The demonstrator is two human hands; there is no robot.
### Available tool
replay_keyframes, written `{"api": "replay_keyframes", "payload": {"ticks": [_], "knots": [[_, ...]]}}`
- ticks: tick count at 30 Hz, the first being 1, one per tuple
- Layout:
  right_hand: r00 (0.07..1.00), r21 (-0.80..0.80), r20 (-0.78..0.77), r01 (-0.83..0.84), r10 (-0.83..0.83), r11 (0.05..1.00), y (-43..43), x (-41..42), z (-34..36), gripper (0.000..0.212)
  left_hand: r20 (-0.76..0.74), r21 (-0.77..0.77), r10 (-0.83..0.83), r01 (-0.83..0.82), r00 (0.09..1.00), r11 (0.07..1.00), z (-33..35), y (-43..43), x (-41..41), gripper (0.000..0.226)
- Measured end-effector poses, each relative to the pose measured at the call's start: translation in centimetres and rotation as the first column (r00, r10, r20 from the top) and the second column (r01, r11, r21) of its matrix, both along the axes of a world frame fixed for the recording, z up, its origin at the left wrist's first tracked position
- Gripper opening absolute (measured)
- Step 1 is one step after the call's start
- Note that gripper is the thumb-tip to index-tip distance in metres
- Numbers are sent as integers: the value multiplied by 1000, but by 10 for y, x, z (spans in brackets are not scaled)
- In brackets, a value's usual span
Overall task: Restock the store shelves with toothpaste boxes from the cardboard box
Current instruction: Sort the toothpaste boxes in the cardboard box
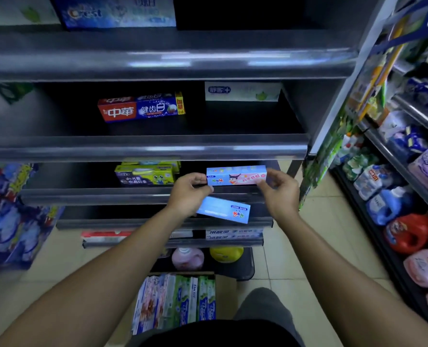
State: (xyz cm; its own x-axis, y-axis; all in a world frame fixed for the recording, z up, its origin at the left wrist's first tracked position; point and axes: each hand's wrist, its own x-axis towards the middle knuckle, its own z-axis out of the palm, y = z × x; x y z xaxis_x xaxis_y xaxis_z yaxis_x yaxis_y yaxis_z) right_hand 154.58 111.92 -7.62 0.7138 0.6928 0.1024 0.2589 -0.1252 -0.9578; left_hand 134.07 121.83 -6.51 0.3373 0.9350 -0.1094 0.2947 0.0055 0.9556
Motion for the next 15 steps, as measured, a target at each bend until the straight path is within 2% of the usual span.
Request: {"api": "replay_keyframes", "payload": {"ticks": [5, 9, 12, 15], "knots": [[994, -123, -11, -108, 107, 987, 17, 14, -14, 50, -164, -15, -28, 26, 986, 1000, -2, 24, 20, 39], [981, -233, 3, -187, 192, 954, 20, 18, -30, 52, -246, -60, -46, 33, 968, 998, -9, 24, 28, 48], [986, -261, 8, -156, 164, 952, 21, 19, -29, 53, -250, -42, -27, 17, 968, 999, -10, 21, 28, 51], [999, -234, 29, -11, 18, 972, 9, 14, -20, 63, -217, -2, 54, -55, 975, 998, -6, 17, 22, 44]]}}
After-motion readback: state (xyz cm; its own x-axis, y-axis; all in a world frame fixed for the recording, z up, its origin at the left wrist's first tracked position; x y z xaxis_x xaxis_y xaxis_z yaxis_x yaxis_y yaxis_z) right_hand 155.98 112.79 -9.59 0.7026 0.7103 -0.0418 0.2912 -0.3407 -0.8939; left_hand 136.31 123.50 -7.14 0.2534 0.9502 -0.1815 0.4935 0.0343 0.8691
